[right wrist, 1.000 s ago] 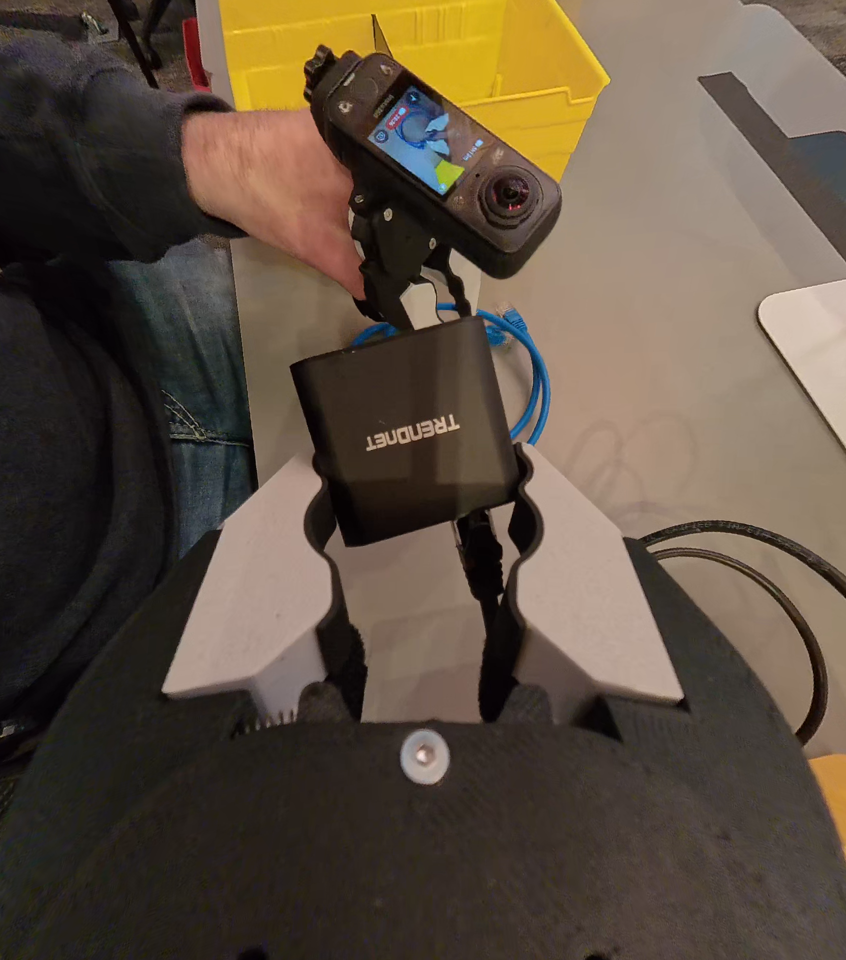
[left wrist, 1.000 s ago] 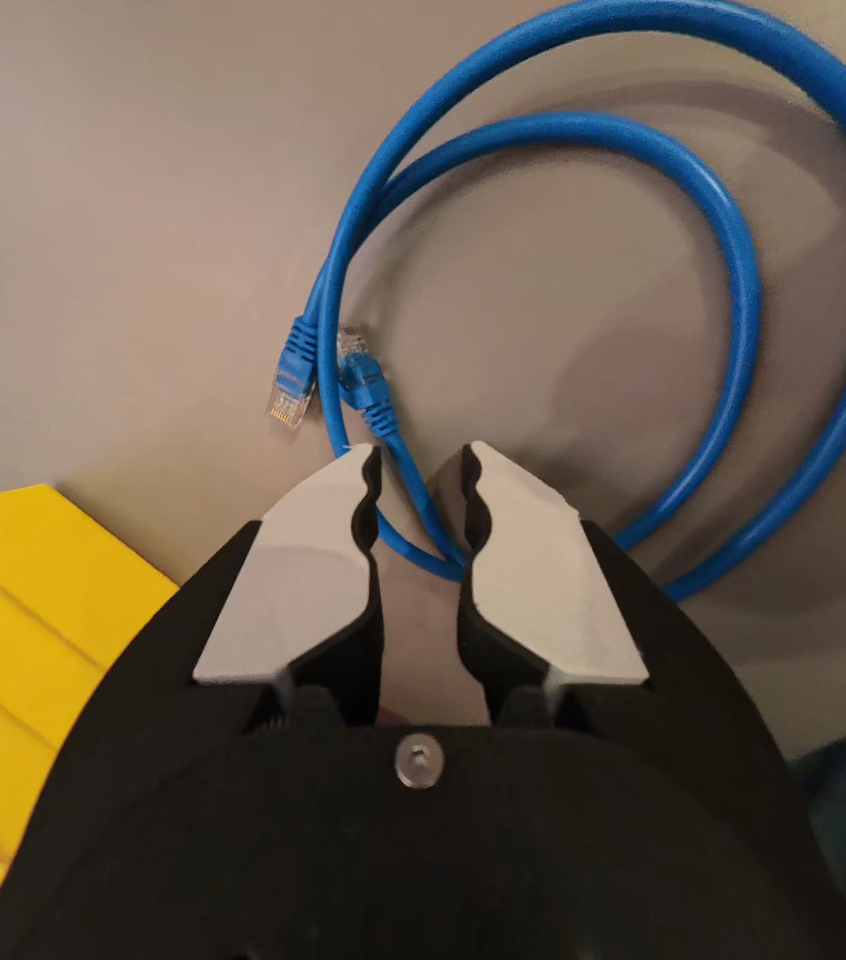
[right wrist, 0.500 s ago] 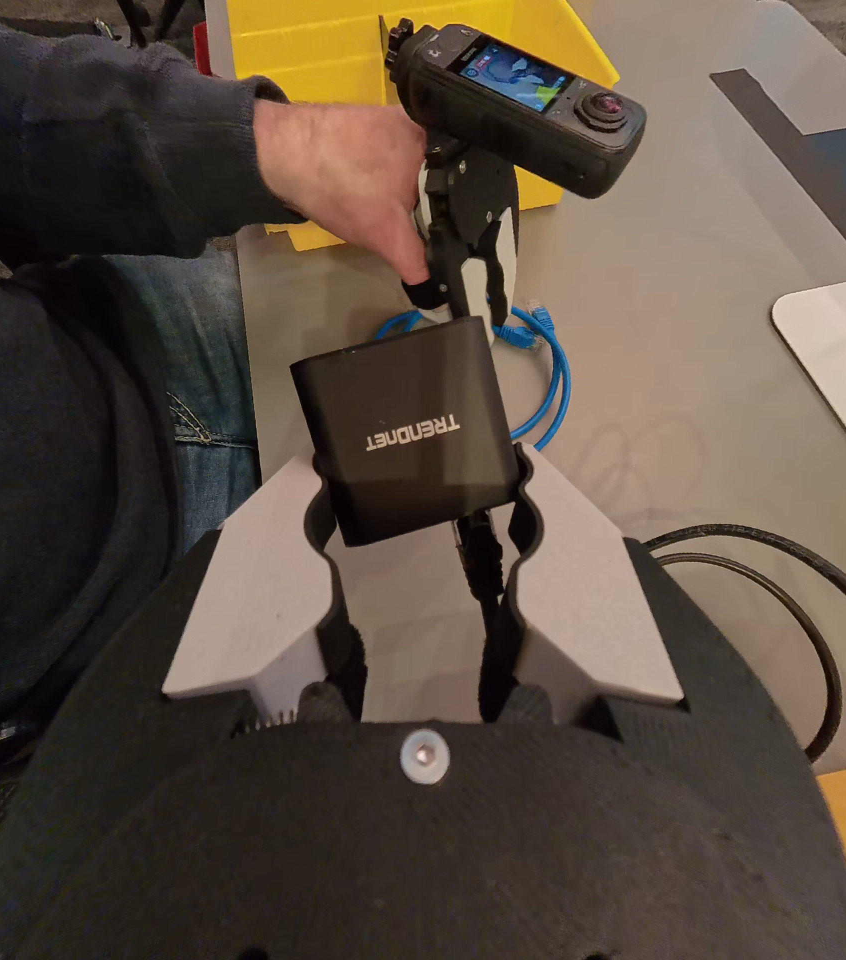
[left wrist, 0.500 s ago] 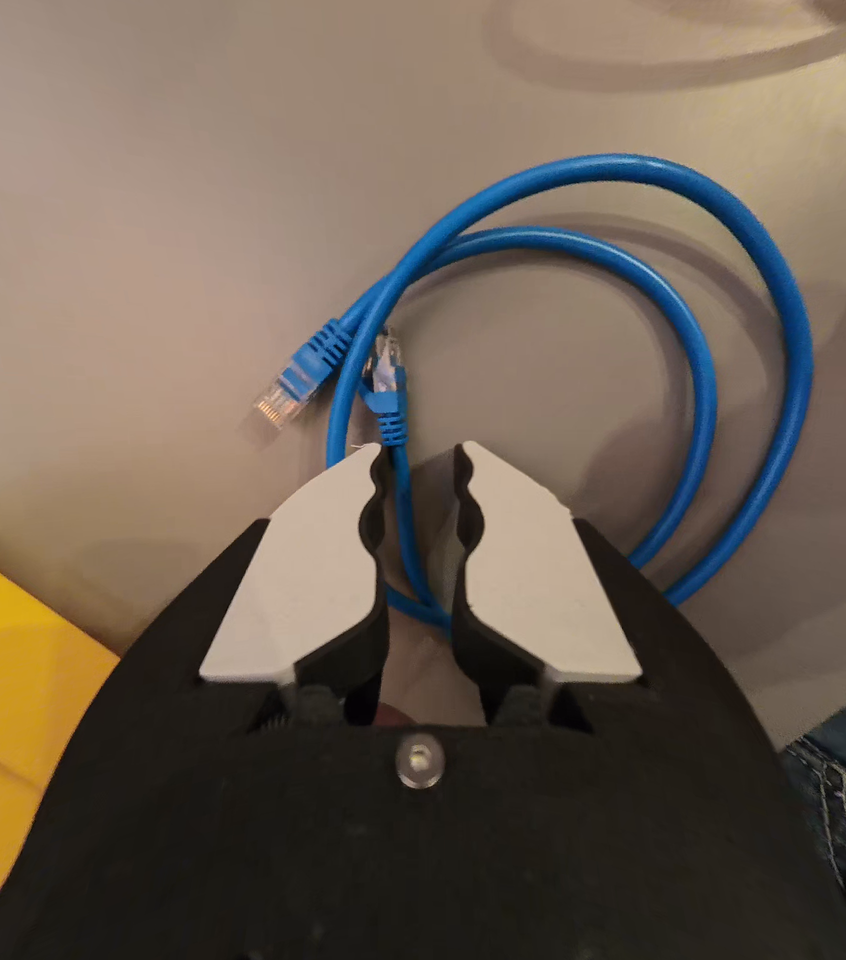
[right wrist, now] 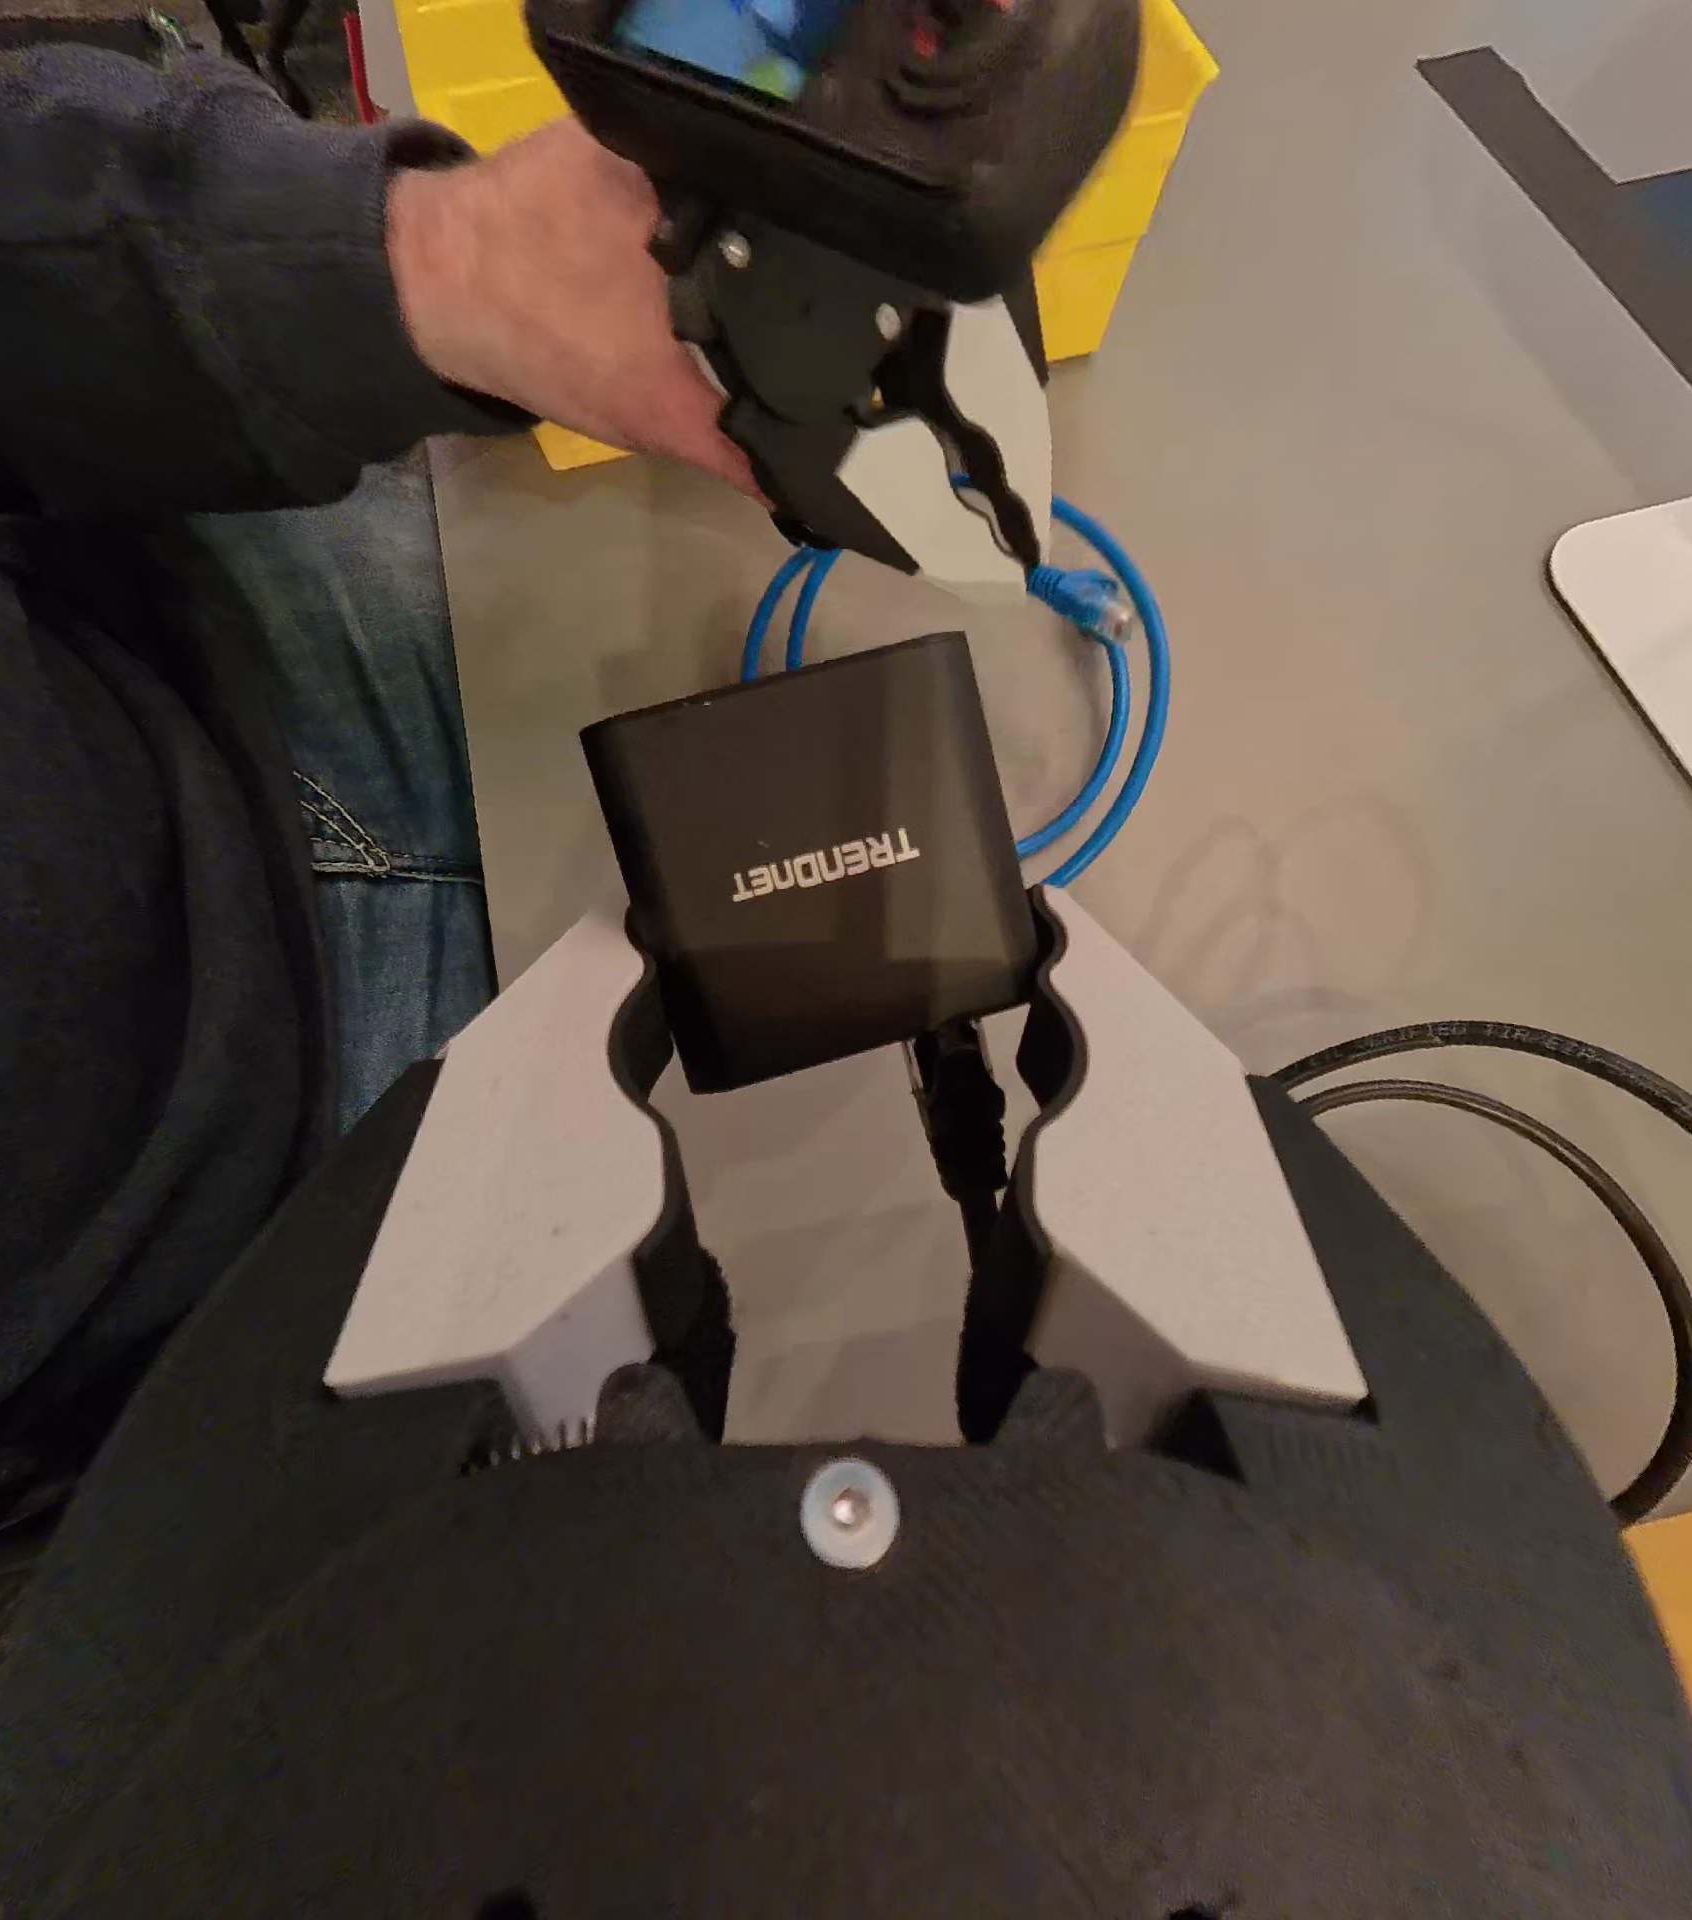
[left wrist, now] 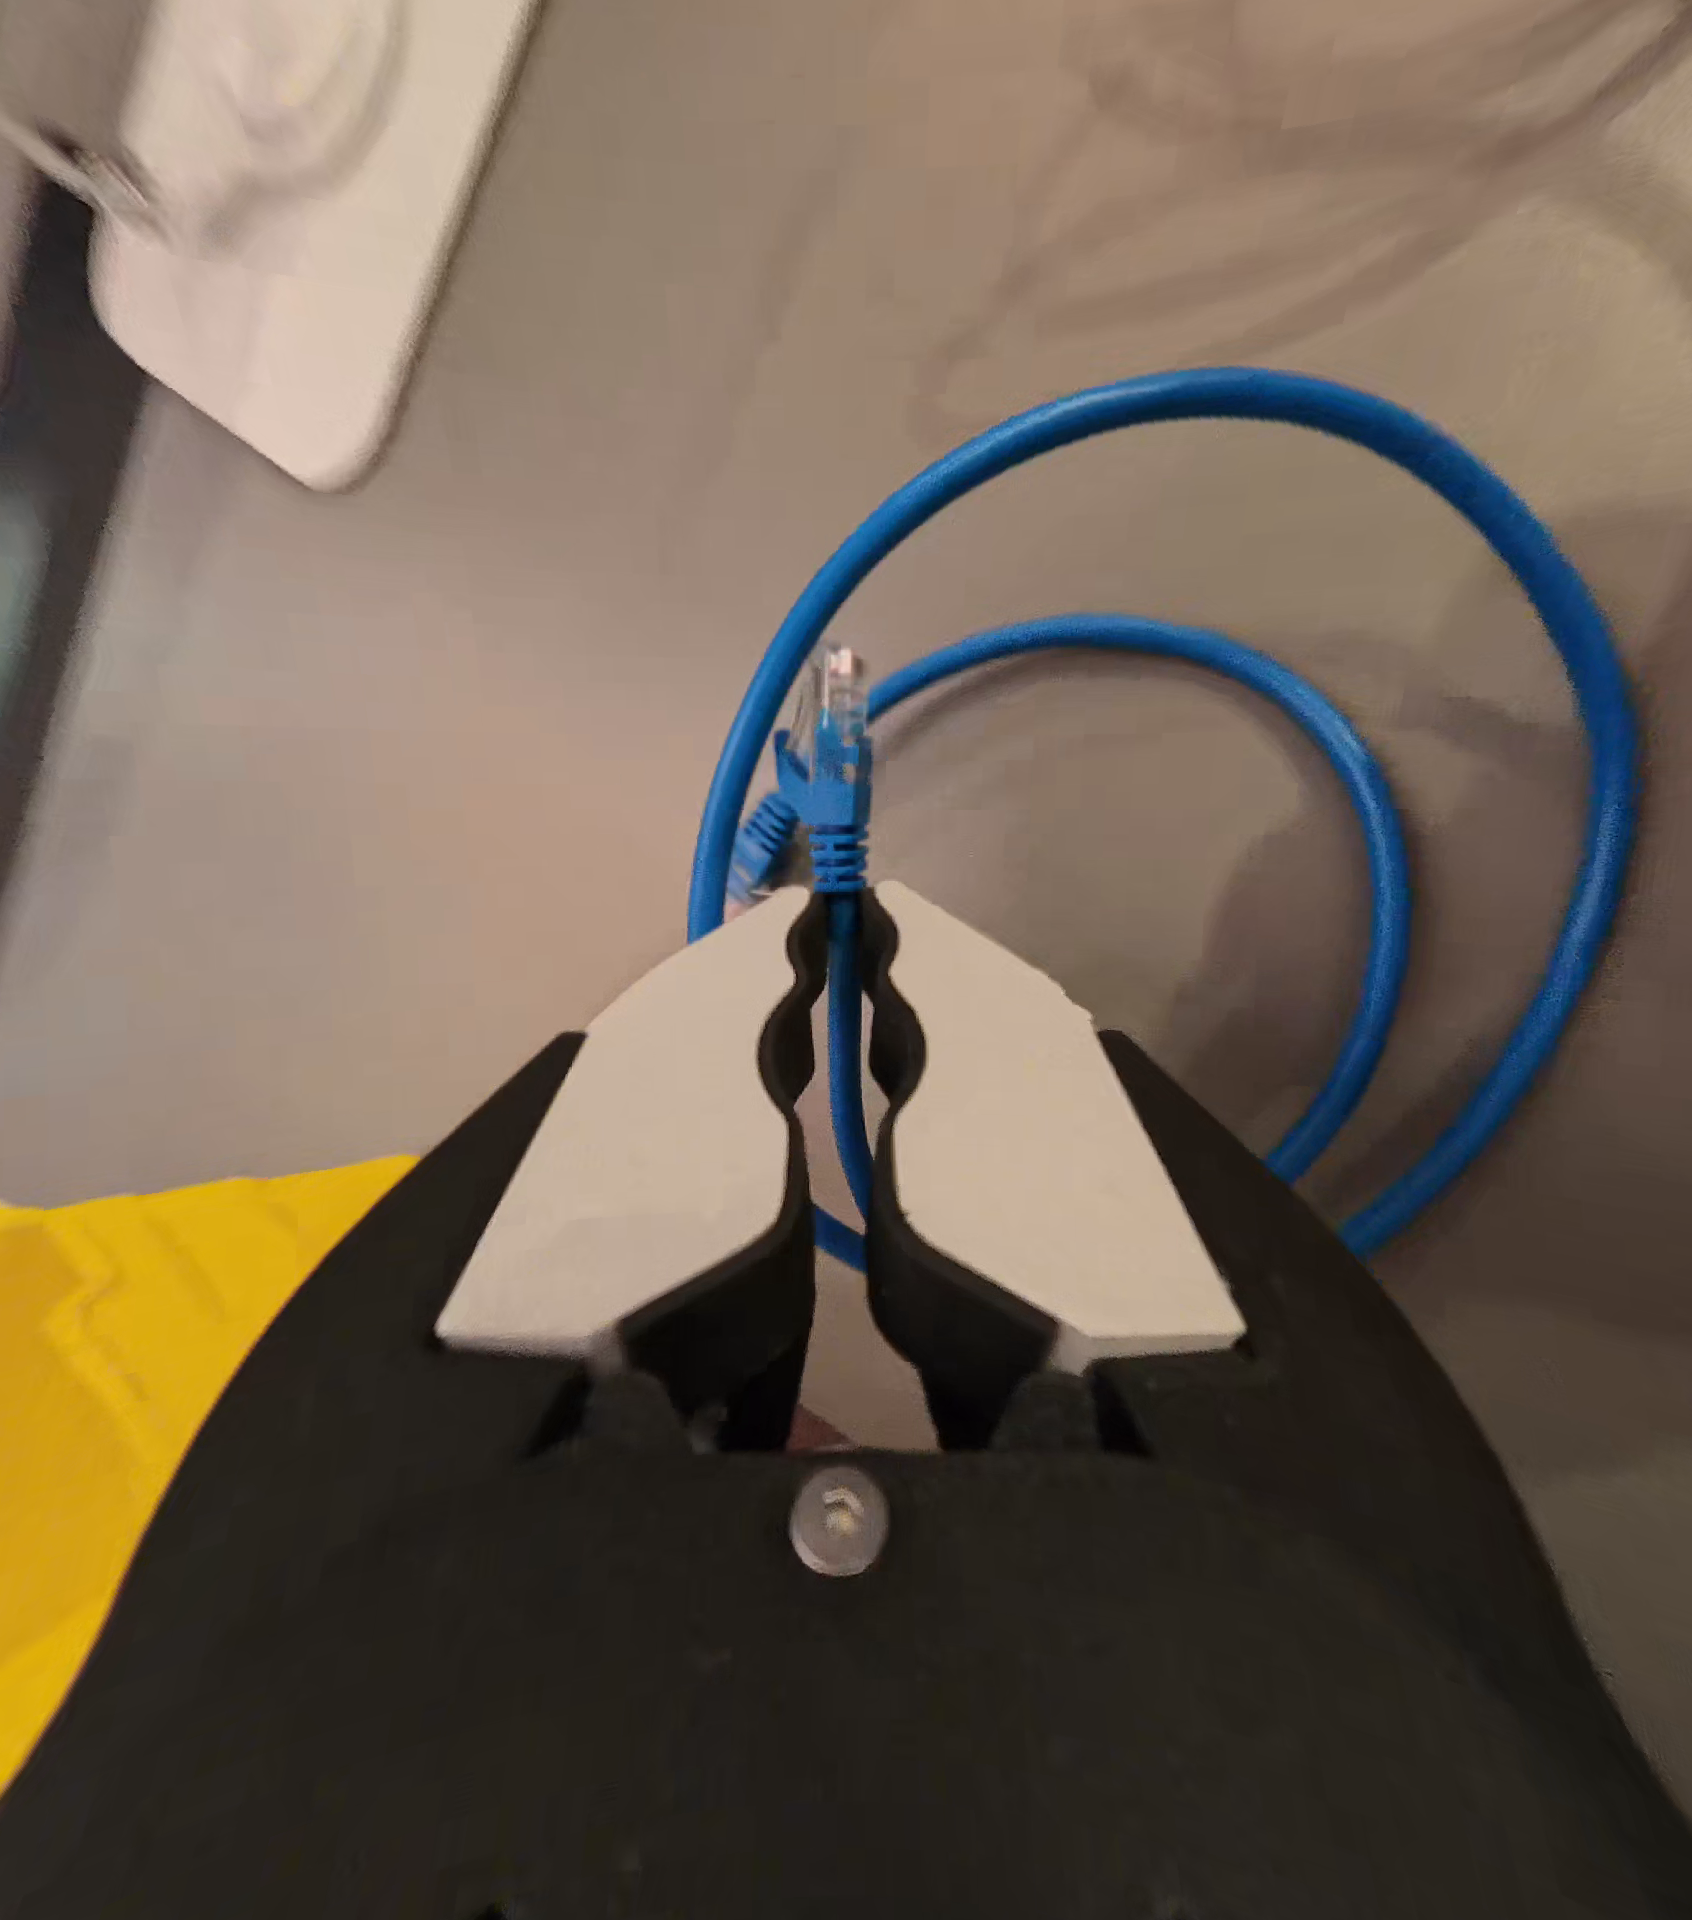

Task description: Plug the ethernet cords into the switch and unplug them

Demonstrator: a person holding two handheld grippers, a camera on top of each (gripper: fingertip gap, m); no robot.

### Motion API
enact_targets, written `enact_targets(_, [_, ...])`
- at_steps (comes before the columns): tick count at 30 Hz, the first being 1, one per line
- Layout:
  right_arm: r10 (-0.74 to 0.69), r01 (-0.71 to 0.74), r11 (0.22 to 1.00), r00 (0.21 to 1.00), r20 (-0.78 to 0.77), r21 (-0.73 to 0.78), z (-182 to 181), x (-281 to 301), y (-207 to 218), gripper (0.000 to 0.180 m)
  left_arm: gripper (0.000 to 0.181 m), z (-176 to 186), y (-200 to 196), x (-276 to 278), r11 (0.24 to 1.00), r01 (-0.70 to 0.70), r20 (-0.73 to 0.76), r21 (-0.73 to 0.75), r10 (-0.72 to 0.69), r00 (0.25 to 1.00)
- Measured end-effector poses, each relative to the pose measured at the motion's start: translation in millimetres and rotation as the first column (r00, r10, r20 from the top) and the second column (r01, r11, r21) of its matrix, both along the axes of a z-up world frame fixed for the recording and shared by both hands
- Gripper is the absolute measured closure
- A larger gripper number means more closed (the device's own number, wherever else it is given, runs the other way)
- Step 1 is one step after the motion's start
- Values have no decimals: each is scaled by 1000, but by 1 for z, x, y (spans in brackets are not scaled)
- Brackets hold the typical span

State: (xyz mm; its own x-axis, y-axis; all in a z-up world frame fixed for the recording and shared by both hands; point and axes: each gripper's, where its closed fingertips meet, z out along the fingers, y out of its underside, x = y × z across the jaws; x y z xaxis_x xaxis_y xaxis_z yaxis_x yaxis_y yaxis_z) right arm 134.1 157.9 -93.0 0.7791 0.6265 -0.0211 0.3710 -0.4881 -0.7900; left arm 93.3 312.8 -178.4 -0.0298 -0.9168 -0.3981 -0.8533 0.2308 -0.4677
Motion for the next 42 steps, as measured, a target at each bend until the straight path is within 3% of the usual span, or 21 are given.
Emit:
enact_targets(1, [0,0,1000,1000,0,-2,0,0,1,113,175,11,0,1,998,12,18,58,-13,1000])
enact_targets(6, [-4,4,1000,1000,1,-24,-3,0,9,113,175,53,-7,1,949,83,43,305,-101,994])
enact_targets(13, [15,-17,998,1000,-21,-65,-9,0,24,113,176,83,-39,14,893,215,60,394,-259,964])
enact_targets(20, [-1,-3,996,999,-39,-89,-14,6,33,113,176,107,-63,16,786,304,46,539,-388,921])
enact_targets(29, [2,-6,991,1000,-26,-133,-10,6,33,113,176,121,-74,20,621,350,-22,702,-472,881])
enact_targets(42, [-14,12,976,1000,-8,-218,-16,9,37,113,176,122,-72,20,408,430,-202,806,-493,846])
